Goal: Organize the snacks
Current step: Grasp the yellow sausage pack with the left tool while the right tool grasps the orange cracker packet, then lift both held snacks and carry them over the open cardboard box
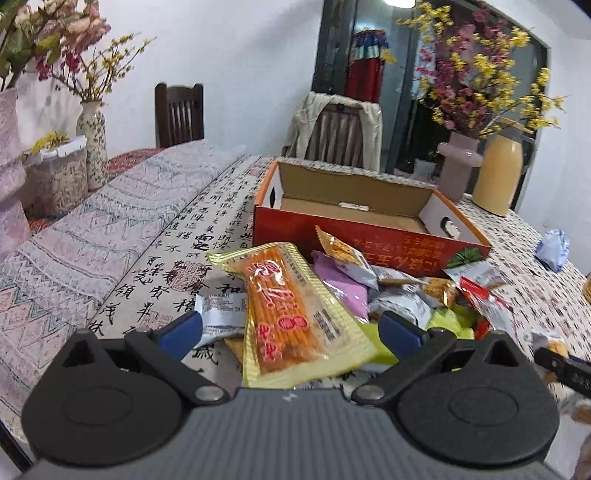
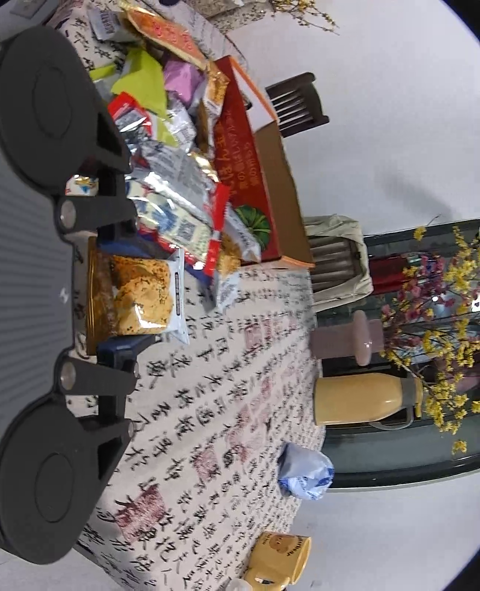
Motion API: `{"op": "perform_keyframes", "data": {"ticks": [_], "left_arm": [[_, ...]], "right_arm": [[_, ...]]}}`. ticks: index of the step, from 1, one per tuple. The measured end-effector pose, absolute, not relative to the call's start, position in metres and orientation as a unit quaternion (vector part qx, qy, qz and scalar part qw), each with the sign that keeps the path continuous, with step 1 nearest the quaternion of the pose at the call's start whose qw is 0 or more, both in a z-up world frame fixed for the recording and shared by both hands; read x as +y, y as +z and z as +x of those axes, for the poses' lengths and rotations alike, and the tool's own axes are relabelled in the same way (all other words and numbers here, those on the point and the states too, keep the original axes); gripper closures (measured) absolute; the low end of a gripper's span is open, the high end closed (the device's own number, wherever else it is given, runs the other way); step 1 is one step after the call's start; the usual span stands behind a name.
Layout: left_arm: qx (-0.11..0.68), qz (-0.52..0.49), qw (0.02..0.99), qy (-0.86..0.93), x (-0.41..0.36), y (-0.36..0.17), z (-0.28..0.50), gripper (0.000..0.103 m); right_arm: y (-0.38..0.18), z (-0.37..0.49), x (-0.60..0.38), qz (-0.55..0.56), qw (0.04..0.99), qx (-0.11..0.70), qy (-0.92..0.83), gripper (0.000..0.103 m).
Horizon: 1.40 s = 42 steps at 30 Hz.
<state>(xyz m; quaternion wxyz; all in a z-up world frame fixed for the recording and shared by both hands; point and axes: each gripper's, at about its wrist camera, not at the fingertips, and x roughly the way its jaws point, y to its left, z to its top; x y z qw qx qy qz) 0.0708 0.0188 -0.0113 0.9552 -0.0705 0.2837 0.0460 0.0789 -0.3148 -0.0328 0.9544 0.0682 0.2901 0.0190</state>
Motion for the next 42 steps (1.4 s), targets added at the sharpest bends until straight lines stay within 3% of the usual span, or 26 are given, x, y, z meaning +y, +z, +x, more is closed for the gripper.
{"op": "perform_keyframes", "data": {"ticks": [10,24,35,42], "left_arm": [[0.362,-0.085,0.924,0.091,0.018,-0.022,0.138,0.000],[0.385,-0.113,0.913,0.078,0.029,-0.028,0.147,0.054],[0.360,-0.118,0.922,0.081,0.048,-0.022,0.133,0.067],[0.350,-0.119,0.926,0.079,0.054,-0.021,0.127,0.069]], "right_arm": [[-0.033,0.089,-0.310,0.072,0.956,0.284,0.028,0.062],[-0.036,0.092,-0.308,0.078,0.955,0.285,0.036,0.062],[-0.029,0.087,-0.302,0.073,0.957,0.276,0.042,0.062],[-0.024,0.085,-0.299,0.070,0.960,0.269,0.044,0.062]]}}
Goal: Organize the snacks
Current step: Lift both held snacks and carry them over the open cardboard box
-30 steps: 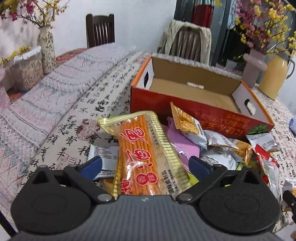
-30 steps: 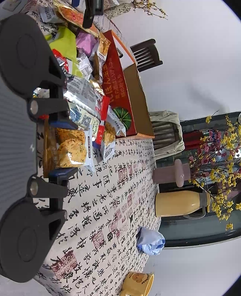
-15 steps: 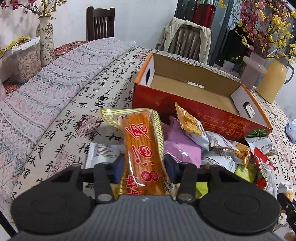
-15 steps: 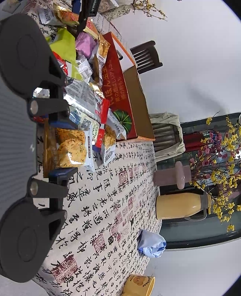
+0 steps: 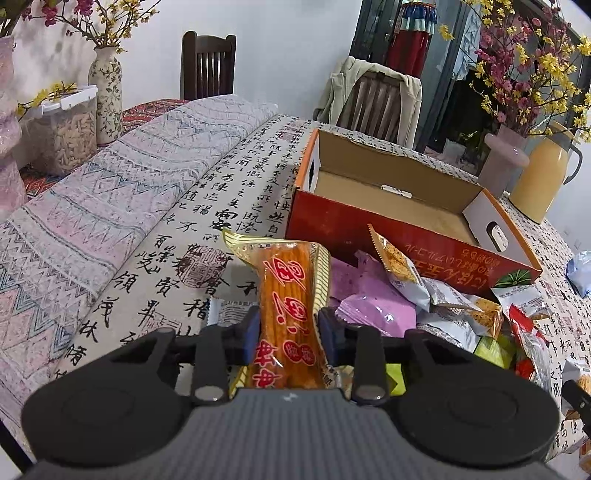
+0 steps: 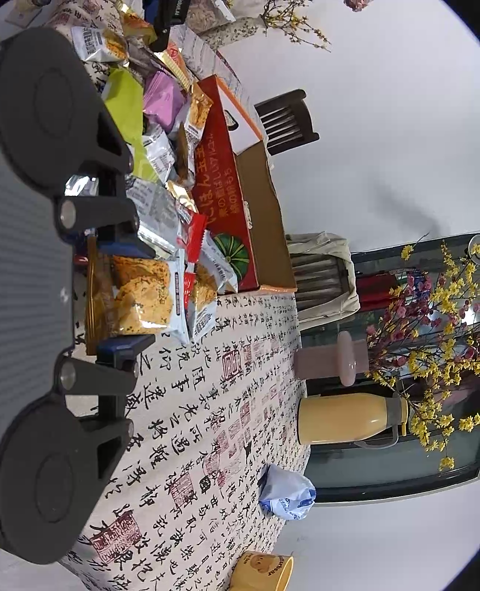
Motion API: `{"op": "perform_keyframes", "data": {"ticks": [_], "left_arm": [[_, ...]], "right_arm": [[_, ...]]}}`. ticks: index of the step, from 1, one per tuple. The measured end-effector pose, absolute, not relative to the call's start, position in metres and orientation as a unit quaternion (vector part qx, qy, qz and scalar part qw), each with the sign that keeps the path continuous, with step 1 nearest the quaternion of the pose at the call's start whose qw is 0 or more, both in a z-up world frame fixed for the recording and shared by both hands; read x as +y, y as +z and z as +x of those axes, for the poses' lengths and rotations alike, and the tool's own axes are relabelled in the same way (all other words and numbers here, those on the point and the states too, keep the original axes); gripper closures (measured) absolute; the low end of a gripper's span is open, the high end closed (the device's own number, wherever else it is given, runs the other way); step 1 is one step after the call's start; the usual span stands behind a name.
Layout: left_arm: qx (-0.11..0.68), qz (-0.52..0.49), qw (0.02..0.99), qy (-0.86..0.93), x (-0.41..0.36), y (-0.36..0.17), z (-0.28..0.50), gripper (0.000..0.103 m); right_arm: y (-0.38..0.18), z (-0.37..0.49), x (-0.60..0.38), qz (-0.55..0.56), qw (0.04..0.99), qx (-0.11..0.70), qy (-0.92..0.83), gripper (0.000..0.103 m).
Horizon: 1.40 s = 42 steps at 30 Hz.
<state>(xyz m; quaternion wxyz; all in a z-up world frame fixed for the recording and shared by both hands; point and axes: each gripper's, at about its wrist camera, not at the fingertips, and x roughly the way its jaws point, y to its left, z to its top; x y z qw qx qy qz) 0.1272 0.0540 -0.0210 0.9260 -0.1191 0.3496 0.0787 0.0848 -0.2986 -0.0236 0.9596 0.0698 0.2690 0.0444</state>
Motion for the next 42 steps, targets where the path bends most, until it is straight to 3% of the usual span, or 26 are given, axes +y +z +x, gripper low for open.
{"op": "perform_keyframes", "data": {"ticks": [26,42], "left_arm": [[0.251,-0.074,0.963,0.060,0.046,0.028,0.122,0.069],[0.221,-0.028,0.974,0.032,0.002,0.066,0.200,0.069]], "right_arm": [[0.015,0.103,-0.282,0.054,0.973,0.214,0.061,0.062],[0.057,0.209,-0.242,0.025,0.974,0.206,0.086,0.062]]}}
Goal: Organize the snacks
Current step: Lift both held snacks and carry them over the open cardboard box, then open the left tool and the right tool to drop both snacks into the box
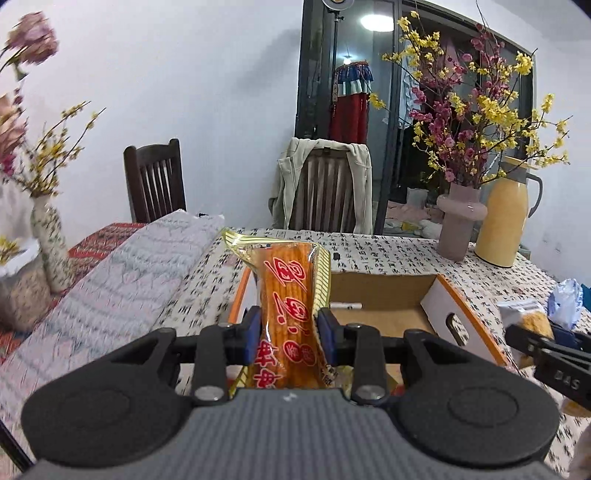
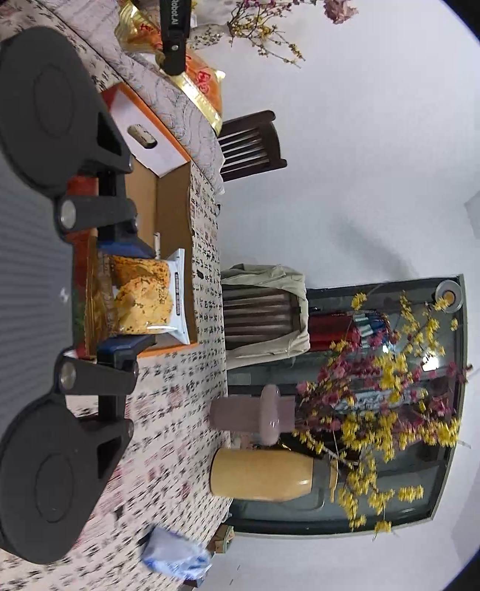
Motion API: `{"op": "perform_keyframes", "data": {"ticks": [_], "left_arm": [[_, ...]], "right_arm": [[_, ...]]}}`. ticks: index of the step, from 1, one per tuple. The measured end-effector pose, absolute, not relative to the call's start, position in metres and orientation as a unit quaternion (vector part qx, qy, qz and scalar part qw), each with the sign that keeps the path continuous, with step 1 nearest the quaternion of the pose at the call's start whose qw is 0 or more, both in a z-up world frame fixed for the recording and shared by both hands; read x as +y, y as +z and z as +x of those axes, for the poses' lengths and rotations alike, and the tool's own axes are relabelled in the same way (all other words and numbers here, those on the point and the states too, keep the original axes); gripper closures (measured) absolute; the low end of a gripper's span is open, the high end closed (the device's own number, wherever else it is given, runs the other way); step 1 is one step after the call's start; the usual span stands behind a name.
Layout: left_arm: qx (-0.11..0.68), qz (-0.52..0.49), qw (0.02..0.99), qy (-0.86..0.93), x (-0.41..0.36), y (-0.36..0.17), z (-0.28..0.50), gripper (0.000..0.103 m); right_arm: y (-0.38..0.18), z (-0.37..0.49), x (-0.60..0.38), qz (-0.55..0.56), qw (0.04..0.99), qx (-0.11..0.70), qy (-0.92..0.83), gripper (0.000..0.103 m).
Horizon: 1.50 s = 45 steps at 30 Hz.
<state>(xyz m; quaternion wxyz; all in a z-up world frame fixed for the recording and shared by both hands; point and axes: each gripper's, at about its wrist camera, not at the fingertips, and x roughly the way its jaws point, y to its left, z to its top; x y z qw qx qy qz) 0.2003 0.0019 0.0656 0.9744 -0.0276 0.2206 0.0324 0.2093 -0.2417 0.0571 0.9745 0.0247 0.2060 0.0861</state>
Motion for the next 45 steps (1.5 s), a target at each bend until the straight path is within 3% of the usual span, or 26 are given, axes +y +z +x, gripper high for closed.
{"op": "perform_keyframes", "data": {"ticks": [16,19,20,21,22,23,24,25,28,36,45], "left_arm": [[0.318,-0.015,0.944,0.085,-0.005,0.011,0.308,0.067],[0.312,-0.020,0.946,0.082,-0.003,0.008,0.305,0.054],[0.306,-0.020,0.948,0.081,-0.003,0.009,0.303,0.051],[0.301,-0.021,0.950,0.079,-0.003,0.011,0.301,0.040],[0.294,-0.023,0.952,0.080,-0.001,0.014,0.297,0.031],[0.287,-0.023,0.954,0.083,-0.002,0.016,0.295,0.013],[0.275,-0.024,0.957,0.087,-0.002,0.020,0.289,0.002],[0.260,-0.023,0.961,0.088,-0.001,0.023,0.283,0.000],[0.247,-0.023,0.965,0.081,-0.001,0.031,0.271,0.000],[0.213,-0.019,0.975,0.067,0.002,0.047,0.215,0.000],[0.186,-0.021,0.981,0.045,0.015,0.028,0.129,0.000]], "right_arm": [[0.021,0.324,-0.202,-0.013,0.947,0.311,0.076,0.062],[0.018,0.325,-0.203,-0.012,0.945,0.319,0.075,0.061],[0.018,0.324,-0.204,-0.011,0.945,0.318,0.076,0.053],[0.019,0.321,-0.205,-0.008,0.946,0.316,0.077,0.046],[0.020,0.320,-0.207,-0.007,0.947,0.313,0.076,0.029],[0.021,0.316,-0.209,-0.006,0.949,0.307,0.075,0.017],[0.023,0.313,-0.211,-0.004,0.951,0.301,0.074,0.014],[0.025,0.309,-0.213,-0.002,0.952,0.295,0.076,0.010],[0.032,0.298,-0.218,0.007,0.956,0.282,0.084,0.000],[0.051,0.245,-0.233,0.020,0.966,0.240,0.090,0.000],[0.046,0.148,-0.253,0.020,0.975,0.200,0.096,0.000]]}}
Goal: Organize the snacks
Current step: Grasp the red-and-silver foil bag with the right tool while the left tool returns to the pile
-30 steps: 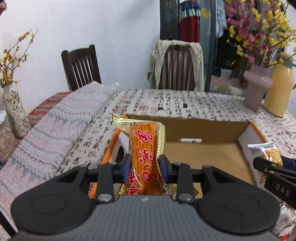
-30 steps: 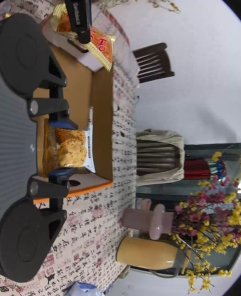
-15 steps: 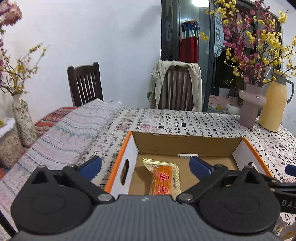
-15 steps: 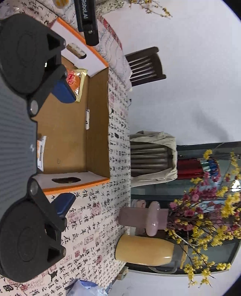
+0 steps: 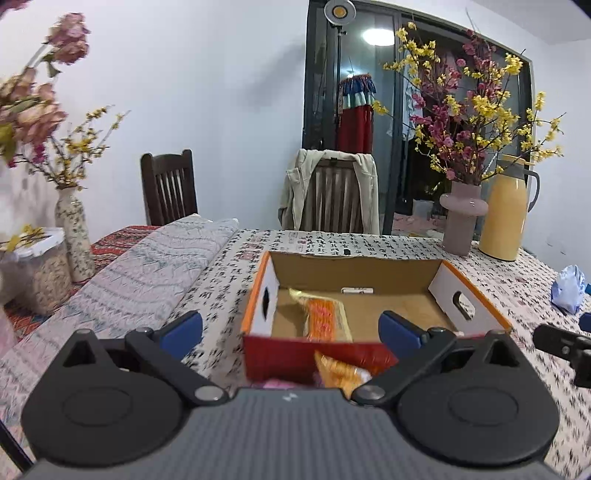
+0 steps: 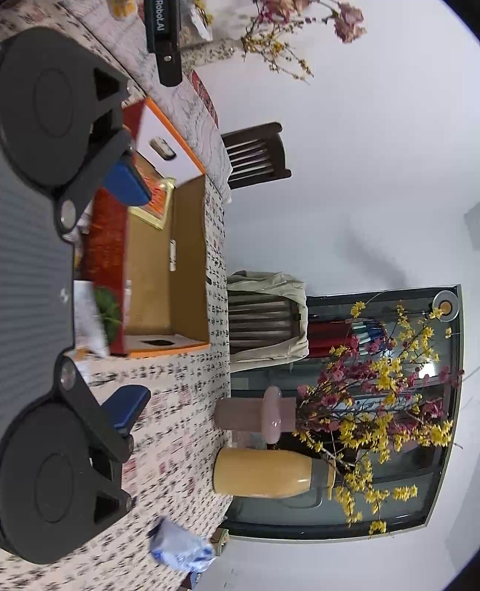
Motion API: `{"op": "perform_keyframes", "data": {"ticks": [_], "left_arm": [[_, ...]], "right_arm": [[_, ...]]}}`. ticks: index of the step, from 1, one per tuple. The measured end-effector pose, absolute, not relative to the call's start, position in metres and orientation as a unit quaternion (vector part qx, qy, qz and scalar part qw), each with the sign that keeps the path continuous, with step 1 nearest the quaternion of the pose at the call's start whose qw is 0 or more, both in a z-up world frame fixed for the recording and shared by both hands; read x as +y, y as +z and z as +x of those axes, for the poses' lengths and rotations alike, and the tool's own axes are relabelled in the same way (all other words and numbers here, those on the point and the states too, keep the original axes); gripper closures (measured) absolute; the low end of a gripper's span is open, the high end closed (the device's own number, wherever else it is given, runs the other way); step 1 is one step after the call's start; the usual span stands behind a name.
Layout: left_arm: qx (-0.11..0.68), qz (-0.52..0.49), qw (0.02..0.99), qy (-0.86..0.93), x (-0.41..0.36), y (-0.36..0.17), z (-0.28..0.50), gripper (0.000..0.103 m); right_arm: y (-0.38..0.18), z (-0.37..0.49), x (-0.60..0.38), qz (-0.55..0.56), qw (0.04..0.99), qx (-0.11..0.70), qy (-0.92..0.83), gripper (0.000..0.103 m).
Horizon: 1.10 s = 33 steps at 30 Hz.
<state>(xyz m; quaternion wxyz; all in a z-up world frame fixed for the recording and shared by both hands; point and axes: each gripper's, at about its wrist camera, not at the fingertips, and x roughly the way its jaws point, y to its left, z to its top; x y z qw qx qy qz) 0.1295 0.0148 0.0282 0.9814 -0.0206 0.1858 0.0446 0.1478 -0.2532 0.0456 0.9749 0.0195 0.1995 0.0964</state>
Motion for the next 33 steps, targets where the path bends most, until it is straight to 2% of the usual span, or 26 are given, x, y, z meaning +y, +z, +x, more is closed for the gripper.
{"op": "perform_keyframes", "data": {"ticks": [12,21,26,28,32,33], "left_arm": [[0.209,-0.052,0.975,0.052,0.041,-0.021,0.064,0.000],[0.218,-0.059,0.973,0.047,0.044,-0.025,0.063,0.000],[0.224,-0.062,0.971,0.046,0.043,-0.027,0.065,0.000],[0.226,-0.063,0.971,0.046,0.044,-0.028,0.065,0.000],[0.230,-0.068,0.970,0.045,0.045,-0.028,0.067,0.000],[0.231,-0.068,0.969,0.045,0.044,-0.029,0.067,0.000]], "right_arm": [[-0.001,0.082,-0.265,0.037,0.968,0.235,0.079,0.000],[-0.014,0.098,-0.258,0.051,0.960,0.269,0.056,0.001],[-0.025,0.118,-0.259,0.076,0.949,0.302,0.050,0.015],[-0.031,0.121,-0.258,0.082,0.944,0.315,0.055,0.017],[-0.036,0.122,-0.257,0.085,0.939,0.327,0.063,0.032],[-0.037,0.122,-0.258,0.087,0.938,0.328,0.065,0.032]]}}
